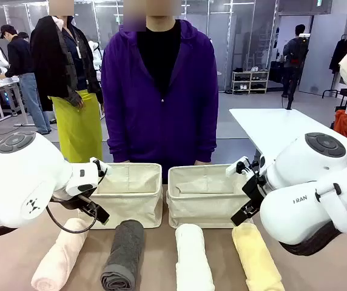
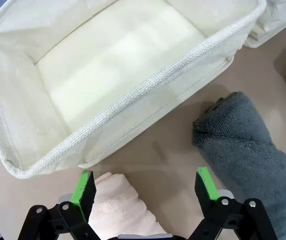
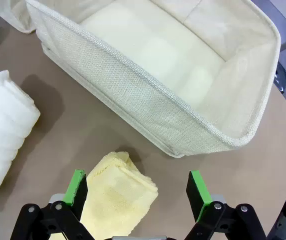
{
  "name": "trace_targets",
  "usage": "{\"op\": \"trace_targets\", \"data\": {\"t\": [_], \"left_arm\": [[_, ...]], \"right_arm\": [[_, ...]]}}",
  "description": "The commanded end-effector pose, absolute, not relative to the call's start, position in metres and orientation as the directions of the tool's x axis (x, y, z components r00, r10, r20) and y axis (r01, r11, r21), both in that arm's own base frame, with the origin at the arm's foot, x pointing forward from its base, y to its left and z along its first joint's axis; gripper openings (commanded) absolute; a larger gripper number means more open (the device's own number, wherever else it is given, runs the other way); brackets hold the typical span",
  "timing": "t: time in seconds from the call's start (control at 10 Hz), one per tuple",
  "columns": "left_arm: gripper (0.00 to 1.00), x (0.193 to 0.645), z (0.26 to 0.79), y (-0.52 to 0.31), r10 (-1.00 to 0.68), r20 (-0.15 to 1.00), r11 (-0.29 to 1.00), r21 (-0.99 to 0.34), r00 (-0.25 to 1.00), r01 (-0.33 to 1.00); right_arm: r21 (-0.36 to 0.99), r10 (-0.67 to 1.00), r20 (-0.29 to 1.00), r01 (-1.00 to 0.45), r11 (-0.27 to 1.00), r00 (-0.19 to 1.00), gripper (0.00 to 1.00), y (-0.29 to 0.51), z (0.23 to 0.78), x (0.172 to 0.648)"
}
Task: Divide the towels into two baskets.
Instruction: Pick up one hotel-folded towel and place it in the Fabric basket indicated by the person.
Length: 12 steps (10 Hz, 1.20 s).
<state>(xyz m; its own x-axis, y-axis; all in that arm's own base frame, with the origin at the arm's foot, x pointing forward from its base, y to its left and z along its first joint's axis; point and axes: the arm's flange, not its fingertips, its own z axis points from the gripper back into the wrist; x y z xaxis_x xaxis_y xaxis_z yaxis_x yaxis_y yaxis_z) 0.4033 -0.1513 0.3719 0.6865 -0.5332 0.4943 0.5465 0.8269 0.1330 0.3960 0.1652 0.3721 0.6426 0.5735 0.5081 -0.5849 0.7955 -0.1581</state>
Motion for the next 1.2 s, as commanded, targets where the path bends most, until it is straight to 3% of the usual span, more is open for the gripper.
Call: {"op": "trace_targets", "data": {"t": [0.0,0.9,1.1], "left_arm": [[1.00,0.403,0.372,-0.151,-0.533,0.494,0.827,0.133,0.686,0.547],[1.00,0.403,0.372,-0.152,-0.534,0.494,0.826,0.133,0.686,0.547],[1.00,0.408,0.403,-0.145,-0.526,0.496,0.829,0.117,0.691,0.547]], "right_arm": [[-0.158,0.573,0.508,-0.585,0.796,0.643,1.00,0.165,0.372,0.396],[-0.159,0.574,0.508,-0.585,0.796,0.643,1.00,0.165,0.372,0.396],[-0.117,0.554,0.520,-0.589,0.800,0.650,1.00,0.164,0.409,0.402]]}}
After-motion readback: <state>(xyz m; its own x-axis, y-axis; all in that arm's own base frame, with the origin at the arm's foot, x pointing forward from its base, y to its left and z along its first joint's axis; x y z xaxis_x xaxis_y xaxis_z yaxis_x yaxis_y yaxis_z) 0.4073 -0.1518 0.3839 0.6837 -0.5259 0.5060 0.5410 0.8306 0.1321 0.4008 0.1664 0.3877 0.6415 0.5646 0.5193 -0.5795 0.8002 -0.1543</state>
